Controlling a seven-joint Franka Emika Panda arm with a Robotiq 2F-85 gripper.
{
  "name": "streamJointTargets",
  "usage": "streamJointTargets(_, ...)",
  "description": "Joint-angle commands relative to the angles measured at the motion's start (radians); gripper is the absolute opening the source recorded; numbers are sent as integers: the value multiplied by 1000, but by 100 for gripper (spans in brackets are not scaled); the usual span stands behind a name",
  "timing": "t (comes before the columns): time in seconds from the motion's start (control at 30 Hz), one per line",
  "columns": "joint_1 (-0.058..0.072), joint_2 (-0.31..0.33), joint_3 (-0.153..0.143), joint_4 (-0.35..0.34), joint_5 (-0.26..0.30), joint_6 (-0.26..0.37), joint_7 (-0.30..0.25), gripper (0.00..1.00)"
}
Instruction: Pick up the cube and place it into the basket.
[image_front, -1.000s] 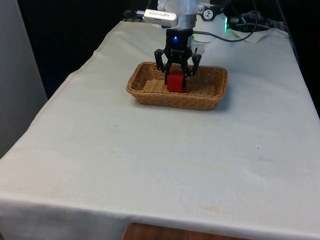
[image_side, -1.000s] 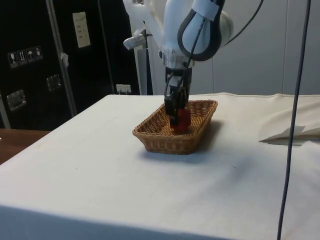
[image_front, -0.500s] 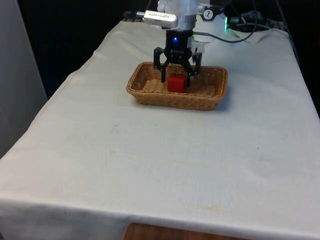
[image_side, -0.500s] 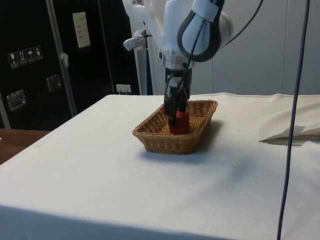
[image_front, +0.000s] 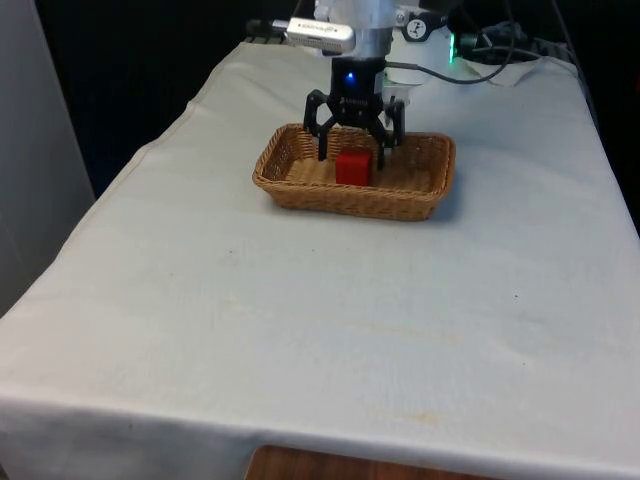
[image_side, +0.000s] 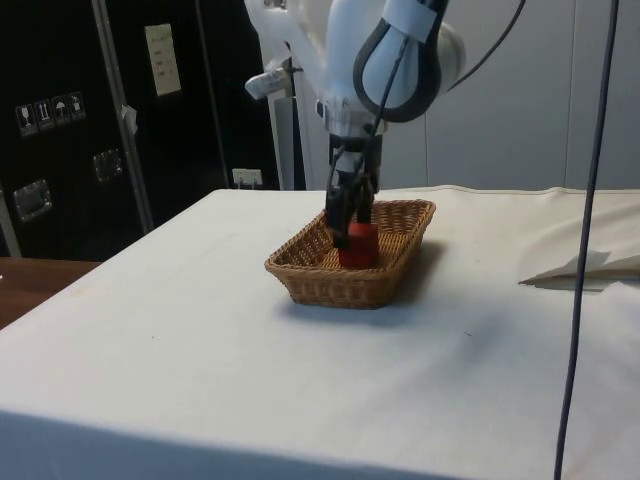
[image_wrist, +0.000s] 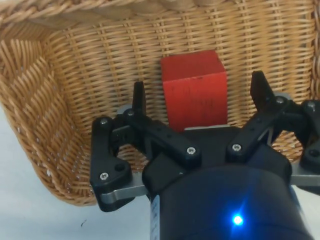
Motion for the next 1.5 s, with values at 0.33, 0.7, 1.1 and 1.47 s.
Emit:
streamJointTargets(0.33, 0, -113, -17, -5, -32, -97, -2, 100)
streamJointTargets(0.7, -4, -184, -18, -3, -52, -158, -8, 100)
streamJointTargets(1.1, -6, -263, -15, 7, -61, -231, -30, 100)
streamJointTargets(1.47, -4, -297, -13, 53, -57, -326, -75, 100)
